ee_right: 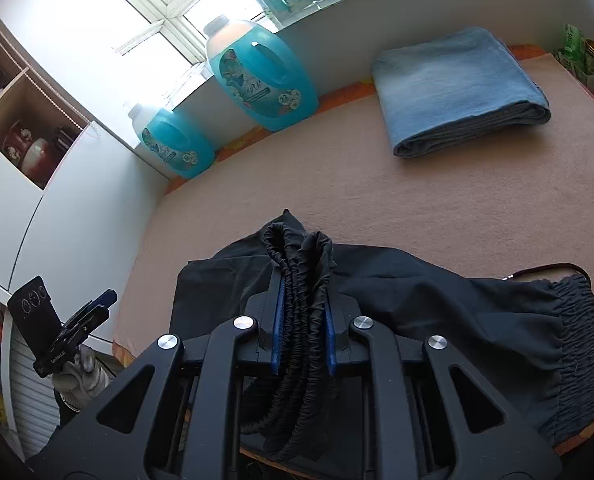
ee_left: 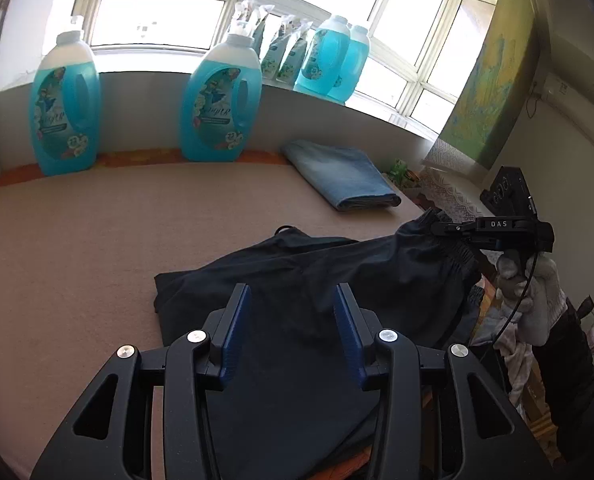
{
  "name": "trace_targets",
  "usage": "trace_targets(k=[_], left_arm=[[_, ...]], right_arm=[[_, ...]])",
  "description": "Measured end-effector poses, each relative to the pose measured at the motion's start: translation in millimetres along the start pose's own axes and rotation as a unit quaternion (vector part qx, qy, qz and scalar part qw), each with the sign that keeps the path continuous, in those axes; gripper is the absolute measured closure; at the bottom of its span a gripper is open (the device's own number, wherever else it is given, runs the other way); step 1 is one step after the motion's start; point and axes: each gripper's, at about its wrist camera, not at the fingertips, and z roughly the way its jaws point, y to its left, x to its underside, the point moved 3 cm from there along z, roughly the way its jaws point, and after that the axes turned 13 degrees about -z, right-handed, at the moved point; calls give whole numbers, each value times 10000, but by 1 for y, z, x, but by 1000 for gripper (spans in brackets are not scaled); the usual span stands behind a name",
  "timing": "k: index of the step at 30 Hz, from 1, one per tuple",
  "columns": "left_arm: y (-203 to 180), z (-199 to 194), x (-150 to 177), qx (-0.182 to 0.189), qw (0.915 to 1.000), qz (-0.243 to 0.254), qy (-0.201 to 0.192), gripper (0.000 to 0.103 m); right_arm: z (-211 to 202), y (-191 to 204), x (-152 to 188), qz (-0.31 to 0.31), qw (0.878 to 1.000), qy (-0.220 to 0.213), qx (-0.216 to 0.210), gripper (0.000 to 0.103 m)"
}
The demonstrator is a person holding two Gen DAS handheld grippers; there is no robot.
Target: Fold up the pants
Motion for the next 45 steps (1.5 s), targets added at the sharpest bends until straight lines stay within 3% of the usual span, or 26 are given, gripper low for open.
trace_targets(k=[7,12,17,19,23,24,30,31,32,33,36,39,42,45], left_arm=[[7,38,42,-196,9970,81,739,62],[0,56,62,-147,9938,192,1089,62],[-8,71,79,-97,9904,334,1339,62],[-9,74,83,-80,9894,314,1419,62],[-11,78,86,-60,9884,331,1481,62],[-11,78,86,-45,9884,330,1485,62],[-10,78,87,17,9889,320,1448,62],[-10,77,88,24,9889,337,1445,62],[-10,77,89,14,9891,346,1433,62],[-10,76,89,10,9893,350,1417,62],[-6,71,88,-16,9903,337,1349,62],[-2,63,87,-57,9919,316,1228,62],[2,59,92,-79,9920,320,1221,62],[6,58,99,-124,9919,300,1225,62]], right_arm=[[-21,-69,34,684,9974,-51,223,86],[-35,-96,36,862,9952,-170,438,86],[-31,-106,36,741,9968,-67,275,84],[-34,-104,38,672,9970,3,393,79],[-51,-99,49,625,9968,-66,495,44],[-53,-97,52,583,9969,-30,537,44],[-45,-93,76,444,9938,407,940,45],[-43,-91,79,396,9930,434,1029,57],[-41,-89,81,329,9923,457,1106,78],[-41,-86,82,287,9919,432,1163,83],[-50,-77,82,128,9887,267,1467,86],[-59,-78,81,-71,9776,324,2080,87],[-57,-80,82,-81,9787,466,1998,85],[-65,-72,76,-222,9723,395,2291,76]])
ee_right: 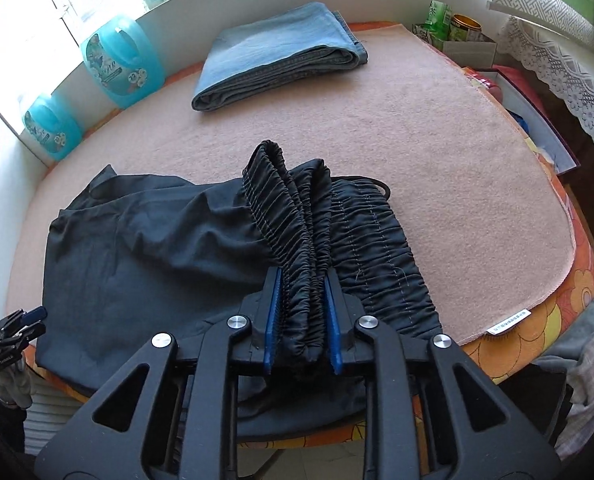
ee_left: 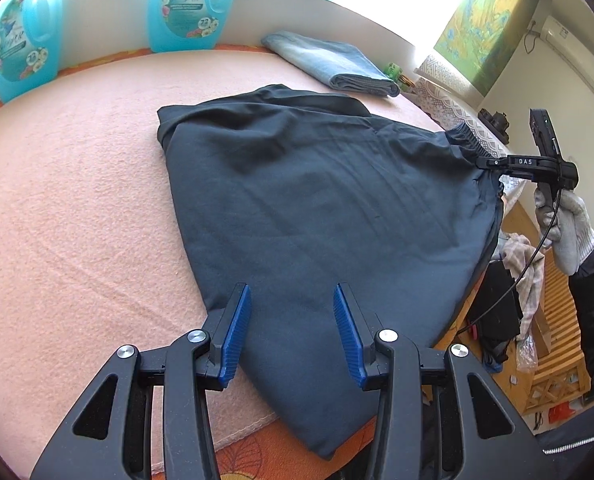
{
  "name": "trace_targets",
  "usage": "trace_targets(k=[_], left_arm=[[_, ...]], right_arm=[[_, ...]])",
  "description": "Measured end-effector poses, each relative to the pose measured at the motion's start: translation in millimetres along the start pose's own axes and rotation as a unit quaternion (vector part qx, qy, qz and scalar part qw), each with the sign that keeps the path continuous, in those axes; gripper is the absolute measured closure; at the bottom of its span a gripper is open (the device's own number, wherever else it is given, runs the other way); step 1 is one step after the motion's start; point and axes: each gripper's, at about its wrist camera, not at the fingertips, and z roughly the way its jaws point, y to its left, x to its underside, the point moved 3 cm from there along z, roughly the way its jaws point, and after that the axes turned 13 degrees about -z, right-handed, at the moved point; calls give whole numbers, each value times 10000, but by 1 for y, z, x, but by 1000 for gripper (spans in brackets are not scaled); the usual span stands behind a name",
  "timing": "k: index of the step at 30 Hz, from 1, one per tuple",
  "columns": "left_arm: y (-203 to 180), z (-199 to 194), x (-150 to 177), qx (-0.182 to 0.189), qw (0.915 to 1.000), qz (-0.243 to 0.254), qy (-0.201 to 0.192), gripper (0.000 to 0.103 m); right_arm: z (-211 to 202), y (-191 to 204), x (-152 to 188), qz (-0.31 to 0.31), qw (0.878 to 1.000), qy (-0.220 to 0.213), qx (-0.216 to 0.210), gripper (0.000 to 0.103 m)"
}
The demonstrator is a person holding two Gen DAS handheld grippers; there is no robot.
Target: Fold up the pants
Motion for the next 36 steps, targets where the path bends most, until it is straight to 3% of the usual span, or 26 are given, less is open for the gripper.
trace_targets(k=[2,6,13,18,25,30,36], left_arm=[[0,-2,2,-11,10000,31,-74,62],[1,-3,5,19,9998,1,-199,62],[20,-9,-9,151,9973,-506,-502,62],[43,-7,-30,228,9914,-1067,-718,62],[56,-1,-49,293,9827,-1603,-882,62],[65,12,-57,386,9782,-1904,-731,60],[65,15,-59,465,9767,-1948,-770,60]], right_arm=[[-12,13,-9,-237,9993,-150,237,73],[-32,67,-39,-1036,9932,-473,228,73],[-22,186,-90,-2456,9646,-679,-671,72],[0,268,-114,-3290,9345,-728,-1150,72],[45,350,-127,-4196,8925,-332,-1624,72],[84,394,-127,-4633,8632,330,-1978,72],[133,430,-124,-5055,8340,1048,-1947,72]])
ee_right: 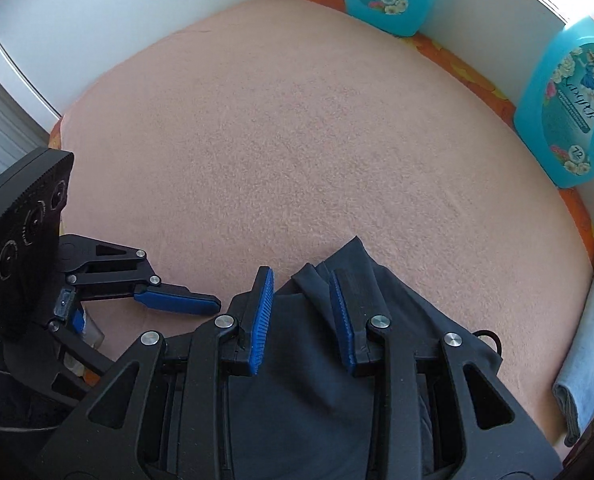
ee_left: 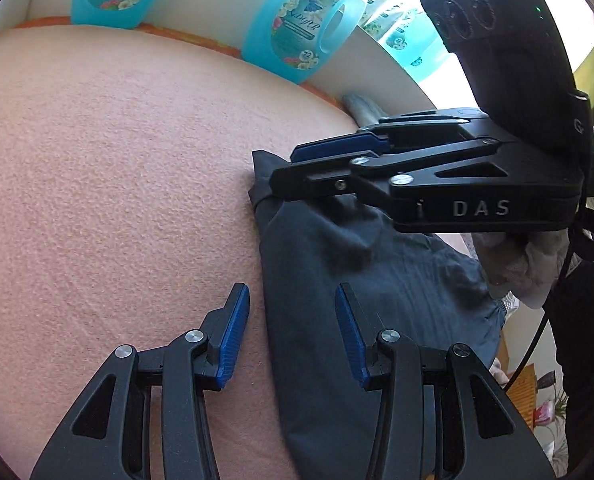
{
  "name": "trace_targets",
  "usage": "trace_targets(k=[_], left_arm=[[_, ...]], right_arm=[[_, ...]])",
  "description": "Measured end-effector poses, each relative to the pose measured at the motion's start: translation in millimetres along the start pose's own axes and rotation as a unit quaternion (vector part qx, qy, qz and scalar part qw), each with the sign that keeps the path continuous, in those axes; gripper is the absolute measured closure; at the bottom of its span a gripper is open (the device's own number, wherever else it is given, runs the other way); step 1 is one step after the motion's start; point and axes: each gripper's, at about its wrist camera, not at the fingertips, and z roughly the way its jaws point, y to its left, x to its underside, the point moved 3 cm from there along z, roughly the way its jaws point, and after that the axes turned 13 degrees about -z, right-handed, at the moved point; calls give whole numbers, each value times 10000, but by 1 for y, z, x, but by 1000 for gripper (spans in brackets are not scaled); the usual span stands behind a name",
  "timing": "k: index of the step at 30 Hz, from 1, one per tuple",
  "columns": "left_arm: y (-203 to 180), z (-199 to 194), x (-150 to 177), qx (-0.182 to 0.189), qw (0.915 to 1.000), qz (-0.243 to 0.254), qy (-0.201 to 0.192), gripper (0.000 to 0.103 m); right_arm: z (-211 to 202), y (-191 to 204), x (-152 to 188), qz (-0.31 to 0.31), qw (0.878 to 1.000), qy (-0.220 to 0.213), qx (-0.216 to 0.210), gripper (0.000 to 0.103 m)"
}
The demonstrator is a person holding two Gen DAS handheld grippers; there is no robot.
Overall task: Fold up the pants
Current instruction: 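Pinch the folded pants edge with the left gripper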
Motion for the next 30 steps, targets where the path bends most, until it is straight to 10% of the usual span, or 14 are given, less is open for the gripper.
trace_targets(k=[7,10,14,23,30], left_arm=[[1,1,-2,50,10000,-1,32,63],[0,2,-2,43,10000,41,37,63],[-5,3,1,20,9998,174,70,89],[-17,-4,6,129,9988,475,-63,95],[-13,-4,6,111,9992,368,-70,95]], right_arm=[[28,-1,-9,-302,9979,567,66,73],[27,2,-9,-408,9971,627,168,96],[9,0,-12,-304,9985,392,229,101],[-24,-9,-13,116,9997,-143,-131,102],[10,10,-17,-322,9981,516,-45,70]])
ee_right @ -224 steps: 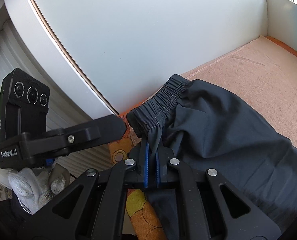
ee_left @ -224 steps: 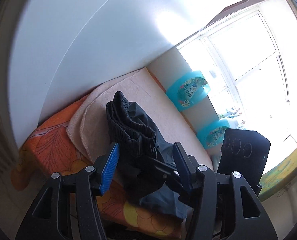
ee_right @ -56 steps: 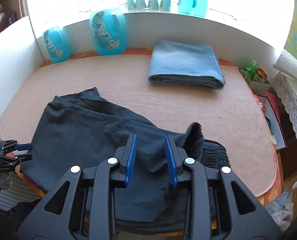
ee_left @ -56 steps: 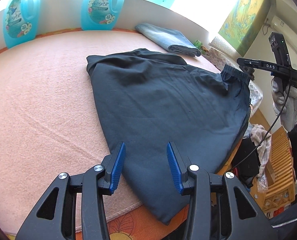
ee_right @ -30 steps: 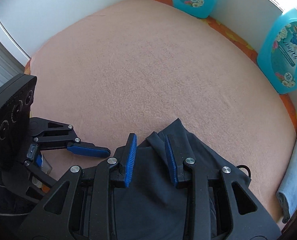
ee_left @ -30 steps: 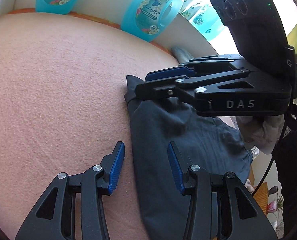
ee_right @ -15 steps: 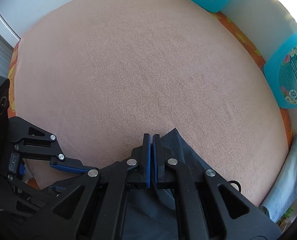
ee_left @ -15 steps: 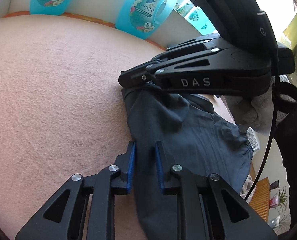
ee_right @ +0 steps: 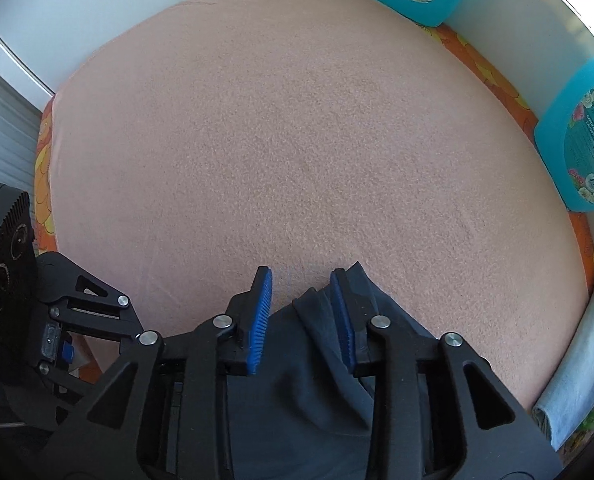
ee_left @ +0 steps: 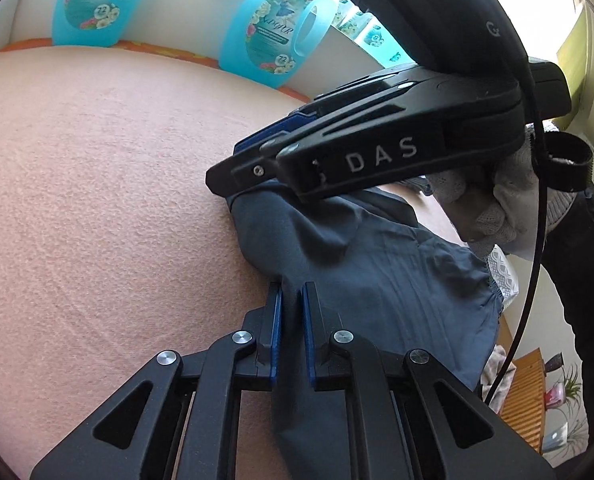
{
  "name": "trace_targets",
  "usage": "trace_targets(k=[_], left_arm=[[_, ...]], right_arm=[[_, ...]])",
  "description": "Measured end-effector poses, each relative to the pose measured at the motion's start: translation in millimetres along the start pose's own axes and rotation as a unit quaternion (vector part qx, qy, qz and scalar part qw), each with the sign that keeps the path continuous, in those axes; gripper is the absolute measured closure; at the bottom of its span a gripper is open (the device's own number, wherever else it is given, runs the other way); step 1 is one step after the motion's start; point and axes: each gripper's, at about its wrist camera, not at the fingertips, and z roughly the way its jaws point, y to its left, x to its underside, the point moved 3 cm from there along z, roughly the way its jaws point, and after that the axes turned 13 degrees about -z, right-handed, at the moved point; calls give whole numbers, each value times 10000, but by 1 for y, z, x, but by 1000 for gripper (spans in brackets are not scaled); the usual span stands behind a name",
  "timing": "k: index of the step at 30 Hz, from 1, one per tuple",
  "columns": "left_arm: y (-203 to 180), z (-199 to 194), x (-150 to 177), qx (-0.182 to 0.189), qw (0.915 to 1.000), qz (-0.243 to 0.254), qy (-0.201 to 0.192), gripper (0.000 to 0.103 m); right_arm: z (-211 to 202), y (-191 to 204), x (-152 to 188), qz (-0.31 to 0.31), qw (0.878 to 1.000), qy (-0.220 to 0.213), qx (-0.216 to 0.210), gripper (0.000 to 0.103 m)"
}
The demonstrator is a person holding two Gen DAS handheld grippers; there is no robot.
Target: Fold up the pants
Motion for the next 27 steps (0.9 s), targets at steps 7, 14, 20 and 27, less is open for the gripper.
trace_targets(k=[7,14,20,27], left_arm=[[7,1,-4,-108,9998,-168,56,72],[2,6,-4,-15,9998,-111,192,87],[-27,-3,10,209,9986,494,28,100],[-48,3,33,207,9945,997,256,100]], right_arm=[[16,-1,9,-108,9980,355,509,96],[-23,-25,23,727,9965,-407,118,98],[-43,-52,50,1612,9816,-1007,-168,98],[-47,-68,64,2274,9617,-1413,-589,98]])
